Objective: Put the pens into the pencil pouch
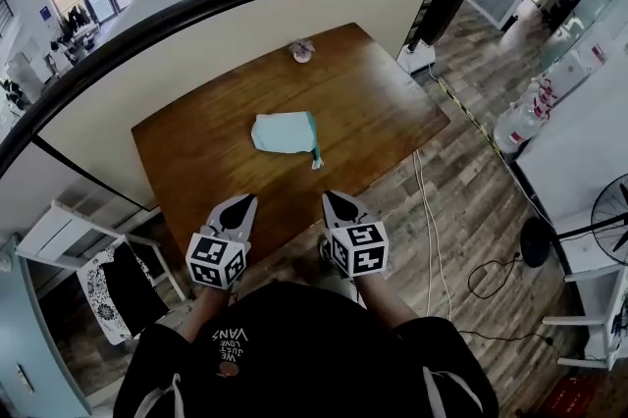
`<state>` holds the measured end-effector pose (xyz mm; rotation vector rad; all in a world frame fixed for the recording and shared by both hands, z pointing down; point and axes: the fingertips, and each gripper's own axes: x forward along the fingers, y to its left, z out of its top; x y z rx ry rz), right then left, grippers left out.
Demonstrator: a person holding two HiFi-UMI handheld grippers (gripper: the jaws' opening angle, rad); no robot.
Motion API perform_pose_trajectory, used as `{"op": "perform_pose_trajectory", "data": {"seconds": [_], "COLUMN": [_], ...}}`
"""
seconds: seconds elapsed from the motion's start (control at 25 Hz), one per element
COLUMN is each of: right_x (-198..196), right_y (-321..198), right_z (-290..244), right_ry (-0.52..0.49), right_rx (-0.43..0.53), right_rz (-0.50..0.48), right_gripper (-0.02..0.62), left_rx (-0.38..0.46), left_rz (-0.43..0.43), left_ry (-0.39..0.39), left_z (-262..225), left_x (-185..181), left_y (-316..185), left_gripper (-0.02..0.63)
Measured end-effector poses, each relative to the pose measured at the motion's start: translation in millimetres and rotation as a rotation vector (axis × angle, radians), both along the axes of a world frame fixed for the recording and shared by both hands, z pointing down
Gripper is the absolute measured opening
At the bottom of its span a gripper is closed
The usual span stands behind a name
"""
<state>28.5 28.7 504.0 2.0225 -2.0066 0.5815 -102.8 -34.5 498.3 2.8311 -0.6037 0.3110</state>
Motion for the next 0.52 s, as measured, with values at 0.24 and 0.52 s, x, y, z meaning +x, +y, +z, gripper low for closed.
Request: {"op": "perform_pose_trajectory", "data": {"seconds": [0.24, 0.52], "right_x": [0.6, 3.5], "right_y": [2.2, 0.5], "right_z": [2.9, 5.3], "right_ry": [-0.006, -0.011], "right_rx": [-0.004, -0.011], "right_rz": [0.001, -0.001], "right_gripper": [0.012, 0.012], "left_rx": [-0.005, -0.012], "left_rz": [0.004, 0.006], "left_ry": [0.003, 0.004], "left_z": [0.0, 2.1], "left_x": [3.1, 8.9], "left_y": [2.4, -0.6], "left_gripper": [0.011, 0.011]}}
